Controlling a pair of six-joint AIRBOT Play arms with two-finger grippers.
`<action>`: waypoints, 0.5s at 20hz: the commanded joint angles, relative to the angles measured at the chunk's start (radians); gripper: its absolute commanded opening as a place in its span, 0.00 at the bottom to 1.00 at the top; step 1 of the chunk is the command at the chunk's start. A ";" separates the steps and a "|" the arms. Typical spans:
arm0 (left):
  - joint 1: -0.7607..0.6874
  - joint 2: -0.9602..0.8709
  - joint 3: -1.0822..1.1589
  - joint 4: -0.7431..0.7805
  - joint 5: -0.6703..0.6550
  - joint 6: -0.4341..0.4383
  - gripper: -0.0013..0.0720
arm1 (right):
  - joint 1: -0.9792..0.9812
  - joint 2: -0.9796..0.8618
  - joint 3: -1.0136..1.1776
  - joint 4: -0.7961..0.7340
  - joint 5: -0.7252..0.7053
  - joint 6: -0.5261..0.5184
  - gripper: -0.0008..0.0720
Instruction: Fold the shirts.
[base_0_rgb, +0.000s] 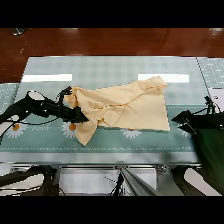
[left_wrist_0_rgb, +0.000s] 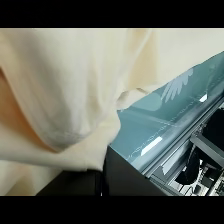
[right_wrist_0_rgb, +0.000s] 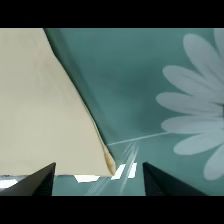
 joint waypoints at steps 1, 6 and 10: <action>0.002 0.000 0.006 -0.001 -0.006 0.003 0.04 | 0.027 -0.087 -0.001 0.059 0.024 -0.048 0.85; -0.013 0.000 0.006 -0.001 -0.004 -0.023 0.04 | 0.175 -0.181 0.000 0.177 -0.076 -0.065 0.85; -0.016 0.003 0.007 -0.062 0.006 -0.017 0.04 | 0.270 -0.186 0.053 0.342 -0.146 -0.165 0.04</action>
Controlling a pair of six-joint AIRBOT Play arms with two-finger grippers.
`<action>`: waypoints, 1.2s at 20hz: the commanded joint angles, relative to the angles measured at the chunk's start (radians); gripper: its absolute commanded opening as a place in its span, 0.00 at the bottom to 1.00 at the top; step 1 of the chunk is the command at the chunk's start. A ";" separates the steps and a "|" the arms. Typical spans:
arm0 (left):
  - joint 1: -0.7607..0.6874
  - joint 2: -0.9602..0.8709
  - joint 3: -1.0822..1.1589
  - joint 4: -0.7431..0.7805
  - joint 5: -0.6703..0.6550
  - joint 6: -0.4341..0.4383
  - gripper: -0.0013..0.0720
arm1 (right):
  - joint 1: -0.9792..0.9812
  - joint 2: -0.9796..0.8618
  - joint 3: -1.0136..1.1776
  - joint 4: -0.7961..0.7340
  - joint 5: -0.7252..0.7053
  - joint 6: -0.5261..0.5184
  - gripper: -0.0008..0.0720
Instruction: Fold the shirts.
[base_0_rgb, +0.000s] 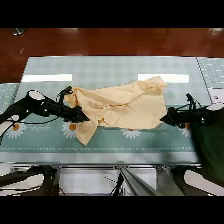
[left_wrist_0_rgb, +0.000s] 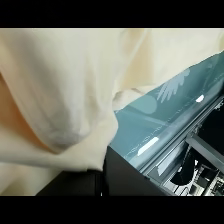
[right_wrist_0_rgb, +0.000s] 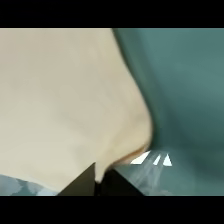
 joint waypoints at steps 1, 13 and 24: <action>-0.003 0.012 0.008 -0.086 0.002 0.033 0.04 | 0.088 -0.014 0.076 0.129 -0.018 -0.080 0.04; 0.248 0.586 0.834 -0.274 0.322 0.076 0.04 | 0.153 0.337 1.373 -0.080 0.158 0.118 0.04; 0.312 0.998 0.916 0.373 0.288 -0.190 0.04 | 0.153 0.695 1.387 -0.552 0.312 0.225 0.04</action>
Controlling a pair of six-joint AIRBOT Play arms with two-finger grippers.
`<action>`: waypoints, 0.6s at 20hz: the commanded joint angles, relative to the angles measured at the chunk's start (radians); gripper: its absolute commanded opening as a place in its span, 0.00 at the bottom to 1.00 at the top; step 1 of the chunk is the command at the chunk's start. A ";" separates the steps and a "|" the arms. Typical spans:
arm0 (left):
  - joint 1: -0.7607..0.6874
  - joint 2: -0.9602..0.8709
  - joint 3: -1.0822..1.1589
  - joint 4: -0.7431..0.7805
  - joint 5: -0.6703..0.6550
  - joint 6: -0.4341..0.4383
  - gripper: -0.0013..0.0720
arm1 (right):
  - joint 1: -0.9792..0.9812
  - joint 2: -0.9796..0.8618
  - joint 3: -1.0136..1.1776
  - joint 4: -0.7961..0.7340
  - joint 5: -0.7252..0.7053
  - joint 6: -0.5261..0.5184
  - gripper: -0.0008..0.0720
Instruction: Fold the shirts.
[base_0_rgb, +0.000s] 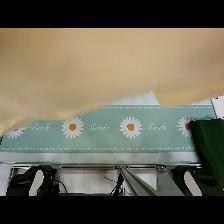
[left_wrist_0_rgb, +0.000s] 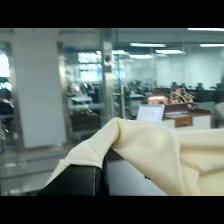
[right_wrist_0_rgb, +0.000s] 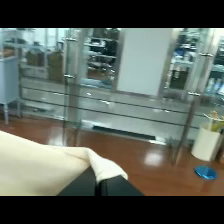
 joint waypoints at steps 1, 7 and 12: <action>0.008 0.069 0.007 0.099 -0.129 -0.066 0.04 | 0.000 0.037 -0.009 -0.111 0.093 0.032 0.04; 0.011 0.064 -0.359 -0.045 -0.377 -0.126 0.04 | 0.000 0.033 -0.279 -0.095 0.106 0.025 0.04; -0.007 -0.097 -0.825 -0.198 -0.130 0.017 0.04 | 0.001 -0.101 -0.623 -0.084 -0.012 0.006 0.04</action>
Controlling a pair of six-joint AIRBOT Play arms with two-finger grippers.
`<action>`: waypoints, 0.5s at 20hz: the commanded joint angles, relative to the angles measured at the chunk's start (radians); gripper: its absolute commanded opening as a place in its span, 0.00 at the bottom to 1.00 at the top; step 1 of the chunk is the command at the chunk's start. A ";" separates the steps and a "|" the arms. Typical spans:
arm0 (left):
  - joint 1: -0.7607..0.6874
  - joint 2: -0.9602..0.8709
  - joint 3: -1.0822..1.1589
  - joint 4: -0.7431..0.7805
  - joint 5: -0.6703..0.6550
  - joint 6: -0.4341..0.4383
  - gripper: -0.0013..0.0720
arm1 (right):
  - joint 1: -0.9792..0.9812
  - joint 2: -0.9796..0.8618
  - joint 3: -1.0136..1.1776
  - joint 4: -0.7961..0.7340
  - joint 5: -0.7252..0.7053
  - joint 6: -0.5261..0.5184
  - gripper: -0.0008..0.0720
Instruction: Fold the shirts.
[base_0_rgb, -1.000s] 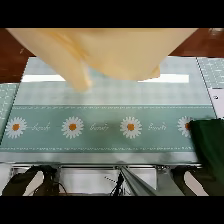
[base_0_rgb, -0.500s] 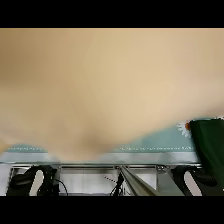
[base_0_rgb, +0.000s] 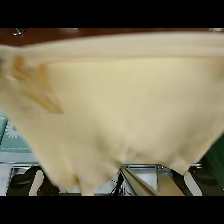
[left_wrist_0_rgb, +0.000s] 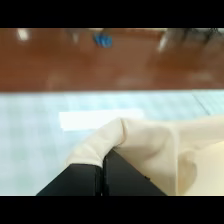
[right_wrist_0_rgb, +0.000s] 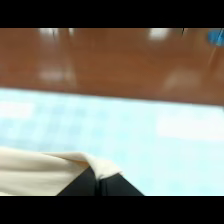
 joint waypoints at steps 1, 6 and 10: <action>-0.034 -0.137 -0.233 -0.096 0.201 0.058 0.04 | 0.000 -0.128 -0.183 0.008 -0.110 -0.023 0.04; -0.205 -0.508 -0.084 -0.099 0.420 0.098 0.04 | 0.000 -0.505 -0.060 0.078 -0.238 -0.032 0.04; -0.282 -0.803 0.099 -0.101 0.434 0.083 0.04 | 0.000 -0.811 0.111 0.208 -0.243 0.003 0.04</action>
